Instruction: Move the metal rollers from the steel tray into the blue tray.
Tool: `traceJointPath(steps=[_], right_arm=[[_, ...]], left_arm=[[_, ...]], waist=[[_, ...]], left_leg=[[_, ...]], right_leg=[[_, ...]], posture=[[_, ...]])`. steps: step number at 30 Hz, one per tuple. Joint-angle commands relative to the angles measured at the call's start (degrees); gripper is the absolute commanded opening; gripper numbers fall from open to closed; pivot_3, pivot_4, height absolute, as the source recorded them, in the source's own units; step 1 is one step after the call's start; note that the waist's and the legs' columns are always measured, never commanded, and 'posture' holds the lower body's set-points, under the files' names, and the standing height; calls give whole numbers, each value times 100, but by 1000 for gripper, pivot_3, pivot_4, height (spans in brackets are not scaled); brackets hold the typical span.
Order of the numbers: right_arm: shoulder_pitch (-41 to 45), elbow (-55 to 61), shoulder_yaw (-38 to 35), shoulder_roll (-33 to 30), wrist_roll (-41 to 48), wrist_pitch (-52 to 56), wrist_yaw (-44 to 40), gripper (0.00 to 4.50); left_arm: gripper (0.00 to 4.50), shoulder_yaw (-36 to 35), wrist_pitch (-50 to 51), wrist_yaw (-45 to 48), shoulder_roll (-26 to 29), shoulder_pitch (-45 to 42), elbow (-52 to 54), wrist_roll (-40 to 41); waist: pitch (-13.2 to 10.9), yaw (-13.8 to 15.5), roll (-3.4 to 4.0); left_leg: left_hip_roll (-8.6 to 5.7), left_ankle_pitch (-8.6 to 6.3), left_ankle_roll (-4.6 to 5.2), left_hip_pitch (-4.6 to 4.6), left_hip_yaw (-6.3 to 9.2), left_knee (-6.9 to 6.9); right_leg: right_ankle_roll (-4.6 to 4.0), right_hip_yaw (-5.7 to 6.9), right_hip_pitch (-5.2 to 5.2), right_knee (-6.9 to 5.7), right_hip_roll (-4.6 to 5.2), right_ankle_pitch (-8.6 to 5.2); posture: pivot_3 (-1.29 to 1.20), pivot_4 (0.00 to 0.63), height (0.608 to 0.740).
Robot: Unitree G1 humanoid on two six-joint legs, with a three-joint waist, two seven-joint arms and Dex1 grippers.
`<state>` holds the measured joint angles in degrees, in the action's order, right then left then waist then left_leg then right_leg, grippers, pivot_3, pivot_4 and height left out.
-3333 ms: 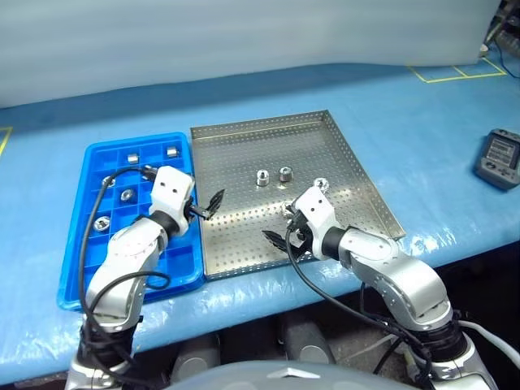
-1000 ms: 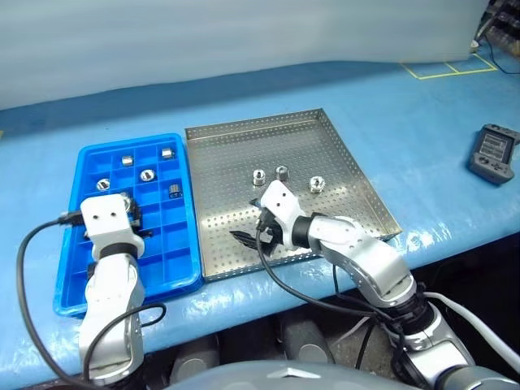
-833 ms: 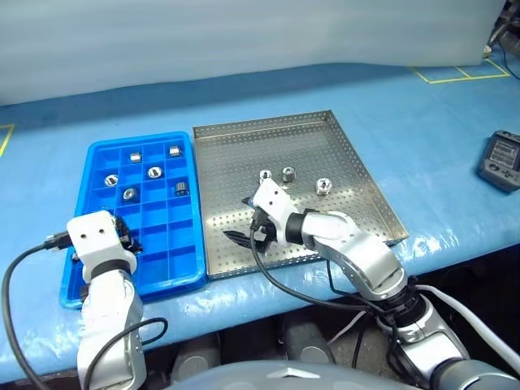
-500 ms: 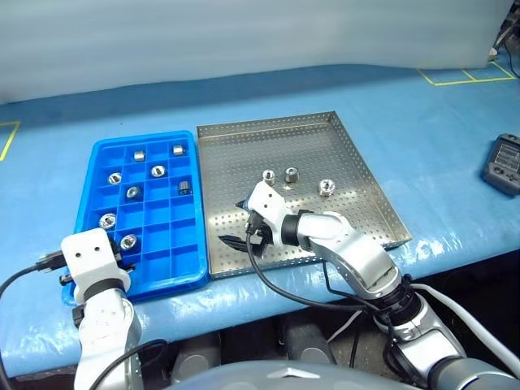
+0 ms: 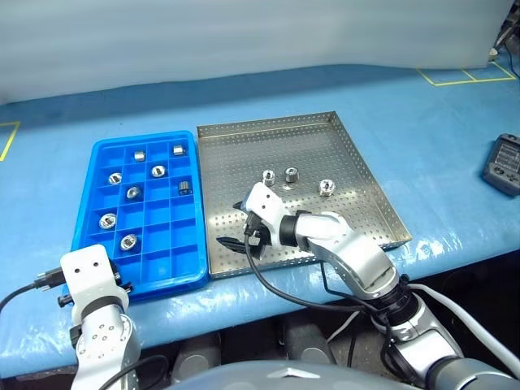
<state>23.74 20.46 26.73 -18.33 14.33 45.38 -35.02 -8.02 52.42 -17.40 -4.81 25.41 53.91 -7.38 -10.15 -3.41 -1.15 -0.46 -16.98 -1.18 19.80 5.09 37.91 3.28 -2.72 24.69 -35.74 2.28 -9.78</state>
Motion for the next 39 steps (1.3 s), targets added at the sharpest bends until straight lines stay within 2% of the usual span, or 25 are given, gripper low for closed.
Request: traceJointPath(steps=[1, 4, 5, 12, 16, 23, 27, 31, 39], right_arm=[[-19, 119, -51, 24, -11, -57, 11, 4500], [-82, 173, -99, 13, -13, -38, 51, 4500], [-101, 191, -115, 11, -13, -32, 63, 4500], [-240, 329, -296, 49, -46, 3, 307, 4500], [-281, 315, -493, 172, -173, -43, 684, 4500], [-186, -84, -1115, 847, -520, -215, 1773, 4500], [-57, -467, -1319, 1223, -689, -237, 2247, 4500], [118, -946, -1431, 1496, -881, -357, 2600, 4500], [482, -1941, -1564, 1848, -1028, -775, 2787, 4500]], left_arm=[[3296, 10, 152, 60, -354, -119, 122, 122], [4312, 43, 131, 80, -198, -277, 86, 147], [4486, 38, 116, 108, -172, -342, 79, 182], [4486, 451, -738, 855, 491, -725, -175, 384], [4486, 666, -963, 1079, 627, -984, -481, 419], [4486, 1036, -1487, 1914, 1130, -1398, -937, 622], [4486, 1052, -1628, 2294, 1177, -1575, -1088, 973], [4486, 1229, -1745, 2376, 1277, -1576, -1154, 878], [4486, 1623, -1941, 2915, 1612, -1301, -1075, 1042]], waist=[[0, -1, 0], [0, 1, 0], [0, 10, 0], [0, -30, 0], [0, -49, 0], [0, -129, 0], [0, -201, 1], [0, -281, 2], [-1, -379, 5]], left_leg=[[0, 0, 0, 0, 0, 0], [0, 0, 0, -2, 1, 1], [0, 0, 0, -2, 1, 1], [0, 0, -2, 2, 4, 3], [1, 0, -3, 2, 4, -3], [2, 0, -3, 3, 1, 1], [2, -1, -2, 6, -1, -2], [2, -1, -2, 6, -2, -2], [3, -2, 0, 4, -4, -3]], right_leg=[[0, 0, 0, 0, 0, 0], [-1, 1, -1, -3, 0, -1], [-1, 2, -1, -3, 0, -1], [-2, 5, -1, -3, 1, -1], [-6, 5, 3, -3, 1, -3], [-6, 3, 5, -5, 0, -3], [-6, 1, 9, -4, 0, -2], [-6, -2, 9, -5, 0, 0], [-5, -5, 10, -6, -1, 0]], posture=[[25, 150, 740], [16, 150, 740], [16, 150, 740], [-31, 150, 740], [-63, 150, 740], [-119, 150, 740], [-132, 150, 740], [-137, 150, 740], [-116, 150, 740]])
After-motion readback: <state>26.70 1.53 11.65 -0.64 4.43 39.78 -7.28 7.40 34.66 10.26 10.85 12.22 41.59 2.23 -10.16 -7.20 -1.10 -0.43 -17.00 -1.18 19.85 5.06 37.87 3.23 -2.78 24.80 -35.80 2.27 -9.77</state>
